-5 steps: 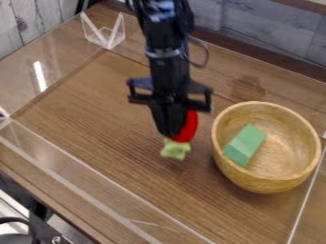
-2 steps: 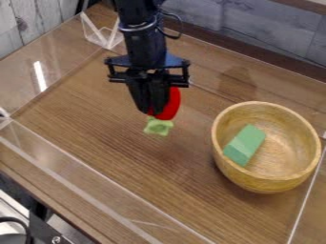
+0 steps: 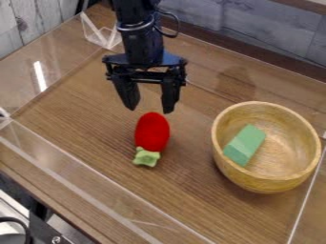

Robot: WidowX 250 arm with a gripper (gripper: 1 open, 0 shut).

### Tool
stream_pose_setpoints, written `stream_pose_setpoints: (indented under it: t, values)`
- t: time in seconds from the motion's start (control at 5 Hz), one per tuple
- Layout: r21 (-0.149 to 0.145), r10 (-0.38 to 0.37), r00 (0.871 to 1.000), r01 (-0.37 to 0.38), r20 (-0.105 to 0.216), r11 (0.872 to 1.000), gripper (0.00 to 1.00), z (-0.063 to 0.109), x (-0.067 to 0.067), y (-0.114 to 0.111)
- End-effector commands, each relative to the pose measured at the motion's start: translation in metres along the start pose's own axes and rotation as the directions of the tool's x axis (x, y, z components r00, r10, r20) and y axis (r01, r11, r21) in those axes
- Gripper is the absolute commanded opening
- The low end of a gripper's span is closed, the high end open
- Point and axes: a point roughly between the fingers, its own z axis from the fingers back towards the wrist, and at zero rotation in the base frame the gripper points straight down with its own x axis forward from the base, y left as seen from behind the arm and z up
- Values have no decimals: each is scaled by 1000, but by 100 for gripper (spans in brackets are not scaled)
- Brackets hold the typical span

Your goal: Move the red fruit to the left

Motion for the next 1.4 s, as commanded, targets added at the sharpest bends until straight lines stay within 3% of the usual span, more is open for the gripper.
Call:
stream_pose_setpoints:
  t: [0.0,0.4,0.6,1.0,1.2]
  values:
    - [16,-5,1000,4,29,1000,100,-3,1,0]
    - [43,3,1000,-3,14,999,100,-25,-2,0]
    - [43,5,1000,-6,14,999,0,-26,-1,1]
    - [23,5,1000,-5,26,1000,0,-4,3,4]
    - [3,6,999,-6,49,1000,0,19,10,7]
